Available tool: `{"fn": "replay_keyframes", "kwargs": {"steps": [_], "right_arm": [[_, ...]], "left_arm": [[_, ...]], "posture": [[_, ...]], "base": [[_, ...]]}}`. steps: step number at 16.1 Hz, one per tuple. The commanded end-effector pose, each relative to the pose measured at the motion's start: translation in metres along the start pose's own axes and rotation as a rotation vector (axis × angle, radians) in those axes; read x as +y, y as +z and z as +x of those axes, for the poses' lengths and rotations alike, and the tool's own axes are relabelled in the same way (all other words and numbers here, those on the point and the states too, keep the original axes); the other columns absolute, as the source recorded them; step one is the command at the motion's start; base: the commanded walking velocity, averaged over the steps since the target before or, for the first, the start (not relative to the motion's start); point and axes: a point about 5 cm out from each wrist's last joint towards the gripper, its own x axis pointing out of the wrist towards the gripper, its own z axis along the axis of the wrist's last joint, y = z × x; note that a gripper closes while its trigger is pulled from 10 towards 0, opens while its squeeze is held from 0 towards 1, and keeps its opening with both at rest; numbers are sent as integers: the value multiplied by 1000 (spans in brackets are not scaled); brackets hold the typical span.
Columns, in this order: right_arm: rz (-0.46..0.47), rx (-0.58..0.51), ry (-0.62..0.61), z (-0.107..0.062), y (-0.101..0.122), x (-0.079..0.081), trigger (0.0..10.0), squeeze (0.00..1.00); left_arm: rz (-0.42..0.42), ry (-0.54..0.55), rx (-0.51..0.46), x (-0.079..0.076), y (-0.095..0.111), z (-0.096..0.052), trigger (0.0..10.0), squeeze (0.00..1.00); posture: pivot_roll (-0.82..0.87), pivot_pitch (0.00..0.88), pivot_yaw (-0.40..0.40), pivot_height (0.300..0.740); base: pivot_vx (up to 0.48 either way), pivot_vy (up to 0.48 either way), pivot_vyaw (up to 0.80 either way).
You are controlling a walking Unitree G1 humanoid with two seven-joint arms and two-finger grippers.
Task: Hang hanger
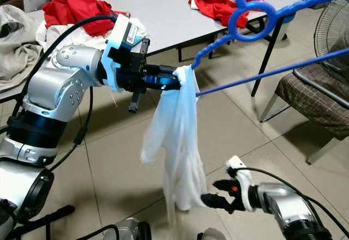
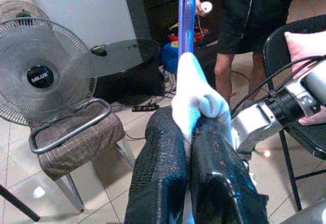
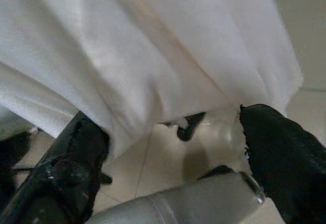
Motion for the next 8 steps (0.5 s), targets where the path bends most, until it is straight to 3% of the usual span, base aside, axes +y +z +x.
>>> {"fn": "replay_keyframes", "kwargs": {"steps": [1, 3, 8], "right_arm": [[34, -12, -60, 4, -9, -7, 0, 0], [76, -126, -139, 6, -15, -15, 0, 0], [42, -353, -118, -34, 1, -22, 0, 0]], "left_arm": [[45, 8, 0, 0, 9, -4, 0, 0], [46, 10, 42, -1, 2, -5, 0, 0], [44, 13, 104, -2, -10, -6, 0, 0]], "posture": [[-135, 0, 82, 740], [-136, 0, 81, 740], [-142, 0, 82, 740]], "base": [[0, 0, 0], [0, 0, 0], [0, 0, 0]]}}
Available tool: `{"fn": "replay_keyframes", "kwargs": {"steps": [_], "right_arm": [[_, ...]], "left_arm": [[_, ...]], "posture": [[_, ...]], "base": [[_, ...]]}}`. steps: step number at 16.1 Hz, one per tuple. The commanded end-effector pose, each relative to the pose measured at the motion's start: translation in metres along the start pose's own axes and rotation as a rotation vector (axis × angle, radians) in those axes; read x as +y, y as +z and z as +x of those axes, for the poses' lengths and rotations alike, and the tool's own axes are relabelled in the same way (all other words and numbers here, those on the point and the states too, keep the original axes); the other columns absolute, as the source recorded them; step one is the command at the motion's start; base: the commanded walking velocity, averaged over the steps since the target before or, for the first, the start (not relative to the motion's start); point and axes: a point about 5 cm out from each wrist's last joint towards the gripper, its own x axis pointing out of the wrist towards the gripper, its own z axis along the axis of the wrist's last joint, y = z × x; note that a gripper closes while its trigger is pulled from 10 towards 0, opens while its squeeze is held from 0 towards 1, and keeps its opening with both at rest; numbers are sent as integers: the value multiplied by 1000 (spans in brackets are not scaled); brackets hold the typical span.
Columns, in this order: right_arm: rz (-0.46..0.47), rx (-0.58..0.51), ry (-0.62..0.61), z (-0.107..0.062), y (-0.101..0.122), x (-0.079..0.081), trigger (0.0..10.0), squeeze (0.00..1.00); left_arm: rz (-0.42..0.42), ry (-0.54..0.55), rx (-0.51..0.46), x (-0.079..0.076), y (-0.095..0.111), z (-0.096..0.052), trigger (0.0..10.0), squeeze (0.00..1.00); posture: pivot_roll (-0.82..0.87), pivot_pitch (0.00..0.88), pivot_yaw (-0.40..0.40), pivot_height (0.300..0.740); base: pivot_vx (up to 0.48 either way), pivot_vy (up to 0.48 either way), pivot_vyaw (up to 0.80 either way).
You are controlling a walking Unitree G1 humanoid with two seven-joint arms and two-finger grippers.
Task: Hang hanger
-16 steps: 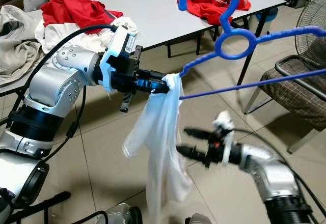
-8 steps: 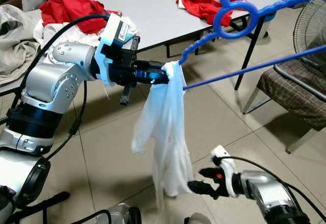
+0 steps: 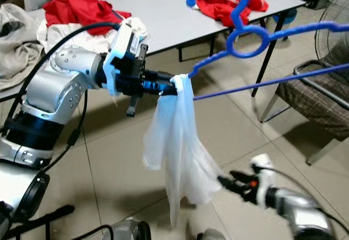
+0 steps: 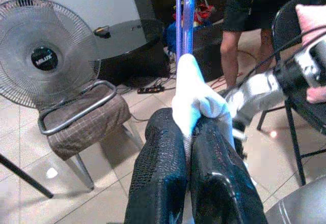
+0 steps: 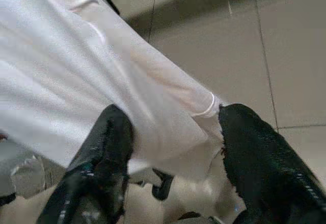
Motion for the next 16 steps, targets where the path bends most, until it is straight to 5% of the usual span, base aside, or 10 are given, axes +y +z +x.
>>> {"fn": "replay_keyframes", "kwargs": {"steps": [1, 6, 11, 12, 13, 14, 16], "right_arm": [[-10, -36, 26, -1, 4, 2, 0, 0], [40, -337, -112, -35, 36, -11, 0, 0], [64, -385, -152, -42, 49, -11, 0, 0], [34, -387, -101, -38, 53, 0, 3686, 0], [-19, -369, -37, -29, 57, 13, 10000, 0], [-48, -349, -7, -24, 57, 20, 10000, 0], [-116, -327, 78, -3, 64, 40, 10000, 1000]], "left_arm": [[14, 4, 16, -1, -1, -2, 0, 0], [40, 53, 210, 1, -27, -12, 0, 0], [60, 57, 259, 2, -33, -13, 0, 0], [66, 59, 247, 2, -31, -12, 0, 0], [64, 61, 223, 3, -28, -11, 0, 0], [64, 62, 216, 3, -27, -10, 0, 0], [53, 69, 183, 3, -24, -6, 0, 0]], "posture": [[-142, 0, 82, 740], [-151, 0, 91, 740], [-151, 0, 91, 740], [-149, 0, 90, 740], [-147, 0, 91, 740], [-148, 0, 93, 740], [-149, 0, 98, 740]], "base": [[0, 0, 0], [0, 0, 0], [0, 0, 0], [0, 0, 0], [0, 0, 0], [0, 0, 0], [0, 0, 0]]}}
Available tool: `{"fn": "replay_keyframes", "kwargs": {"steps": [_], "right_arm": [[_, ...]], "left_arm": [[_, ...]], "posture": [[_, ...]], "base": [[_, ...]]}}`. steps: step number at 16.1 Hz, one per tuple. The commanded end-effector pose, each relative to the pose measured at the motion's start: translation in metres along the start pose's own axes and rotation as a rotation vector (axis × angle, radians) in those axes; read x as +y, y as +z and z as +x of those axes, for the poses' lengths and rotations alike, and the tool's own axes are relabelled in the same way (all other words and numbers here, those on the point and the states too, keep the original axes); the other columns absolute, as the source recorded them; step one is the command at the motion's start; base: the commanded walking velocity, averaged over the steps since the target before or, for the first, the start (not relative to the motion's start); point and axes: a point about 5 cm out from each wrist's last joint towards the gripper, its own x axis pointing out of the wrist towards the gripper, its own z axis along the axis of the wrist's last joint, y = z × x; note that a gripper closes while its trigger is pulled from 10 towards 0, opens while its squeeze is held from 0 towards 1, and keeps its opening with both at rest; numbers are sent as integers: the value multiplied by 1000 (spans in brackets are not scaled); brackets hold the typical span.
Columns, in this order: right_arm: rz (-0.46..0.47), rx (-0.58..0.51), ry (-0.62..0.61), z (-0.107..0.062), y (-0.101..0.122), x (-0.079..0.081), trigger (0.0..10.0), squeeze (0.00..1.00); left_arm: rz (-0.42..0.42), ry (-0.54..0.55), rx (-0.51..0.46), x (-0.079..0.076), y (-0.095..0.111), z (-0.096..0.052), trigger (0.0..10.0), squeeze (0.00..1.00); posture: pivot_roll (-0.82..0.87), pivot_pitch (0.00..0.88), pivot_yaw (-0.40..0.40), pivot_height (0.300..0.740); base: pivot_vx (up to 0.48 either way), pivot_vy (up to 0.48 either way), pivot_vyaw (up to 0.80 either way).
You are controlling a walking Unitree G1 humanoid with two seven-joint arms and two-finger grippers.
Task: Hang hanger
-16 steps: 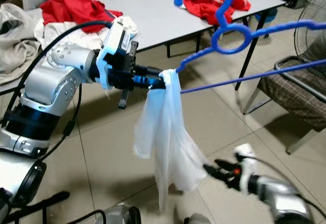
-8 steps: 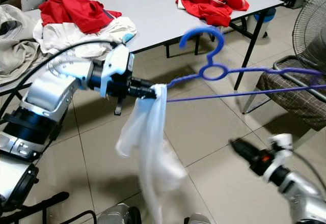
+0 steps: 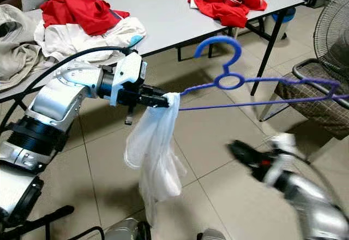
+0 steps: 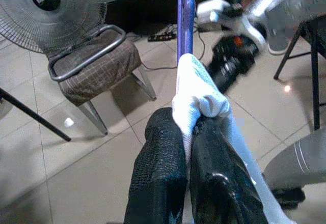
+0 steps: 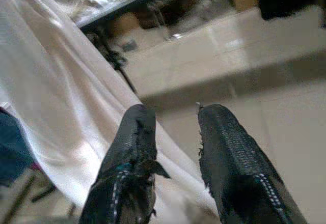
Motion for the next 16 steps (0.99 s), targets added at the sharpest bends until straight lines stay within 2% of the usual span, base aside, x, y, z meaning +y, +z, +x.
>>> {"fn": "replay_keyframes", "kwargs": {"steps": [1, 3, 4, 7, 11, 14, 15, 16], "right_arm": [[-37, -28, 16, 10, 11, 3, 10000, 1000], [-58, -45, 38, 27, 18, 7, 10000, 1000], [-65, -25, 107, 37, 19, 13, 10000, 1000], [-77, 6, 178, 54, 22, 21, 10000, 1000], [-44, 11, 322, 66, 28, 32, 10000, 1000], [-50, 21, 346, 71, 29, 35, 10000, 1000], [-60, 64, 353, 74, 24, 37, 10000, 1000], [-85, 129, 336, 77, 15, 37, 10000, 878]], "left_arm": [[35, 16, -30, 3, 11, -3, 0, 0], [21, -1, -48, 1, 12, 1, 0, 0], [19, -2, -49, 0, 12, 3, 0, 0], [17, 2, -65, -1, 17, 6, 0, 0], [21, 6, -97, -3, 26, 12, 0, 0], [25, 25, -92, -1, 28, 14, 0, 0], [31, 37, -96, 0, 31, 15, 0, 0], [34, 37, -112, -1, 35, 16, 0, 0]], "posture": [[-149, 0, 101, 740], [-150, 0, 103, 740], [-146, 0, 100, 740], [-129, 0, 89, 740], [-120, 0, 80, 740], [-120, 0, 77, 740], [-121, 0, 76, 740], [-122, 0, 75, 740]], "base": [[0, 0, 0], [0, 0, 0], [0, 0, 0], [0, 0, 0], [0, 0, 0], [0, 0, 0], [0, 0, 0], [0, 0, 0]]}}
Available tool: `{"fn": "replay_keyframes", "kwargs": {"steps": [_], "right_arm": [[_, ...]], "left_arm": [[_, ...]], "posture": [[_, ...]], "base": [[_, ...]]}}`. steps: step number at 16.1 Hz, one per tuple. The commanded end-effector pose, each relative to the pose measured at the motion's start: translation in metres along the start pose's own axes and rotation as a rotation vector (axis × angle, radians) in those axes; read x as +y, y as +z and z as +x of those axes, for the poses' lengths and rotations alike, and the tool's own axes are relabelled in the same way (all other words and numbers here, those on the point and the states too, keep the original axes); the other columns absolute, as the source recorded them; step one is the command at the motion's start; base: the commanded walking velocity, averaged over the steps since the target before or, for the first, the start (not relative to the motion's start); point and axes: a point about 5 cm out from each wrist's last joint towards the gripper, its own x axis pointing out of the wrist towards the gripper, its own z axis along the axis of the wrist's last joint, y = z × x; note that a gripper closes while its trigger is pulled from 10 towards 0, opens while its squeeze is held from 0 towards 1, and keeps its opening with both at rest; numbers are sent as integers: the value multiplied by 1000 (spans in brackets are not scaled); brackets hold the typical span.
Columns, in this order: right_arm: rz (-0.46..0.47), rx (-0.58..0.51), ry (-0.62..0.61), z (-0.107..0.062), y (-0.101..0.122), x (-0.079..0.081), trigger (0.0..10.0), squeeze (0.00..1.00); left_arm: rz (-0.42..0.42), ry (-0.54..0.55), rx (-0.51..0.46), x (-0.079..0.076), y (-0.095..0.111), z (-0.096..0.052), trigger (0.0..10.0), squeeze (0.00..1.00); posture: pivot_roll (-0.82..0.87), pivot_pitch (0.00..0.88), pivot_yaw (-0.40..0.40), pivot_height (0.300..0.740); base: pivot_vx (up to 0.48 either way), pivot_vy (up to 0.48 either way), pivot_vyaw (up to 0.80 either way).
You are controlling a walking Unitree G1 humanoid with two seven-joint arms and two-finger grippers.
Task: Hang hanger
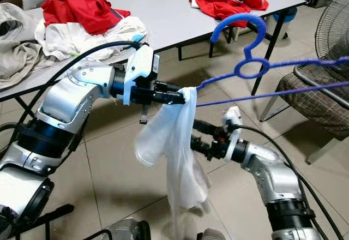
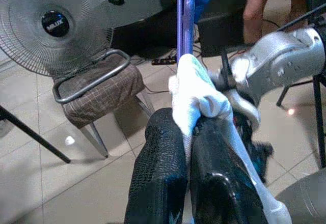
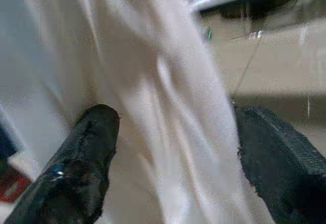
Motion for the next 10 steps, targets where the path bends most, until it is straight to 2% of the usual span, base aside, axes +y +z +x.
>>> {"fn": "replay_keyframes", "kwargs": {"steps": [1, 2, 4, 7, 8, 10], "right_arm": [[4, 72, -16, 4, -8, -1, 10000, 259], [18, 160, -77, 5, -18, -7, 10000, 0], [37, 326, -168, 0, -39, -16, 10000, 0], [119, 434, -241, -12, -64, -21, 10000, 0], [197, 446, -274, -18, -75, -22, 10000, 0], [219, 503, -309, -27, -87, -23, 10000, 0]], "left_arm": [[45, 14, -28, 3, 14, -2, 0, 0], [50, 13, -49, 2, 20, -1, 0, 0], [60, 27, -89, 6, 30, -2, 0, 0], [69, 64, -91, 12, 34, -10, 0, 0], [69, 78, -87, 14, 34, -14, 0, 0], [70, 94, -79, 17, 34, -19, 0, 0]], "posture": [[-122, 0, 75, 740], [-122, 0, 75, 740], [-119, 0, 70, 740], [-120, 0, 69, 740], [-122, 0, 70, 740], [-121, 0, 70, 740]], "base": [[0, 0, 0], [0, 0, 0], [0, 0, 0], [0, 0, 0], [0, 0, 0], [0, 0, 0]]}}
